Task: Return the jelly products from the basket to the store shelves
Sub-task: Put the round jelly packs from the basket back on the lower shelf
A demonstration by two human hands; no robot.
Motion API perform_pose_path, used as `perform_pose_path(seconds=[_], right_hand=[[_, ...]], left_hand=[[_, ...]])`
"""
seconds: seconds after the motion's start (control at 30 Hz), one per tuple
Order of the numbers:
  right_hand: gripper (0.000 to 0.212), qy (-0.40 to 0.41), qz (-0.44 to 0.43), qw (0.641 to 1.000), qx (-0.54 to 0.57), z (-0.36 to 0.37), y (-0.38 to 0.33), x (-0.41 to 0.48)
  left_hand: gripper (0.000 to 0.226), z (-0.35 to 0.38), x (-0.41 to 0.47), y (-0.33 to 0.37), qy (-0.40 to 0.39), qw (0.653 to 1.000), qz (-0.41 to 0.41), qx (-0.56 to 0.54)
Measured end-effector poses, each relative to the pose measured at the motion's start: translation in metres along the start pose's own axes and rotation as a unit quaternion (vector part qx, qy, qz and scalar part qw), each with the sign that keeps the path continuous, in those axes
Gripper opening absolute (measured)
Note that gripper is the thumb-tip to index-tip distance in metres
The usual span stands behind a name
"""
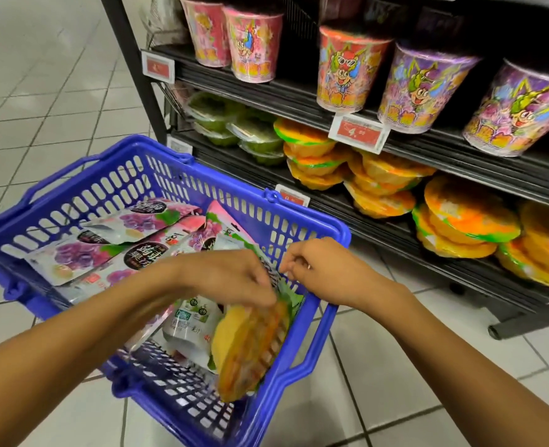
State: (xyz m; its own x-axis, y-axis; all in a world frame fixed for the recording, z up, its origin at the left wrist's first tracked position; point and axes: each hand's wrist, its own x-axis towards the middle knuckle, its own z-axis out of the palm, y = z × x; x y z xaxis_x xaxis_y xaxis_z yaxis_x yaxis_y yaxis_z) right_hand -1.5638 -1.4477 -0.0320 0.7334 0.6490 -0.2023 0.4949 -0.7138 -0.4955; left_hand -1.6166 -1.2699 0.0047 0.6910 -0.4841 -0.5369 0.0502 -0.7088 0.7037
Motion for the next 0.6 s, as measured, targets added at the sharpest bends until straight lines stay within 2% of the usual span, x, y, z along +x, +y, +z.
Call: perform_pose_path(seconds=[0.13, 0.23, 0.33, 0.43, 0.47, 0.53, 0.6], right_hand=[[0.022, 0.103, 0.000, 0.988, 0.118, -0.003, 0.000, 0.001], [0.035, 0.176, 0.034, 0.965, 0.191, -0.005, 0.000, 0.005], [0.042, 0.229, 0.101, 0.920, 0.303, -0.011, 0.006, 0.008], [0.029, 0.258, 0.104, 0.878, 0.390, -0.012, 0.012, 0.005], [0.024, 0.270, 0.109, 0.867, 0.405, -0.012, 0.013, 0.004], [0.018, 0.281, 0.129, 0.849, 0.428, -0.012, 0.015, 0.002], [0.019, 0.277, 0.140, 0.822, 0.477, -0.018, 0.015, 0.001]], left_hand=[[0.036, -0.035, -0.002, -0.004, 0.146, 0.972, -0.028, -0.183], [0.035, -0.043, 0.009, -0.007, 0.203, 0.916, -0.014, -0.344], [0.035, -0.042, 0.020, -0.013, 0.210, 0.853, 0.003, -0.478], [0.030, -0.042, 0.023, -0.024, 0.189, 0.809, 0.046, -0.554], [0.033, -0.042, 0.023, -0.026, 0.179, 0.791, 0.059, -0.582], [0.052, -0.039, 0.029, -0.029, 0.174, 0.761, 0.080, -0.621], [0.062, -0.036, 0.040, -0.026, 0.190, 0.742, 0.093, -0.636]])
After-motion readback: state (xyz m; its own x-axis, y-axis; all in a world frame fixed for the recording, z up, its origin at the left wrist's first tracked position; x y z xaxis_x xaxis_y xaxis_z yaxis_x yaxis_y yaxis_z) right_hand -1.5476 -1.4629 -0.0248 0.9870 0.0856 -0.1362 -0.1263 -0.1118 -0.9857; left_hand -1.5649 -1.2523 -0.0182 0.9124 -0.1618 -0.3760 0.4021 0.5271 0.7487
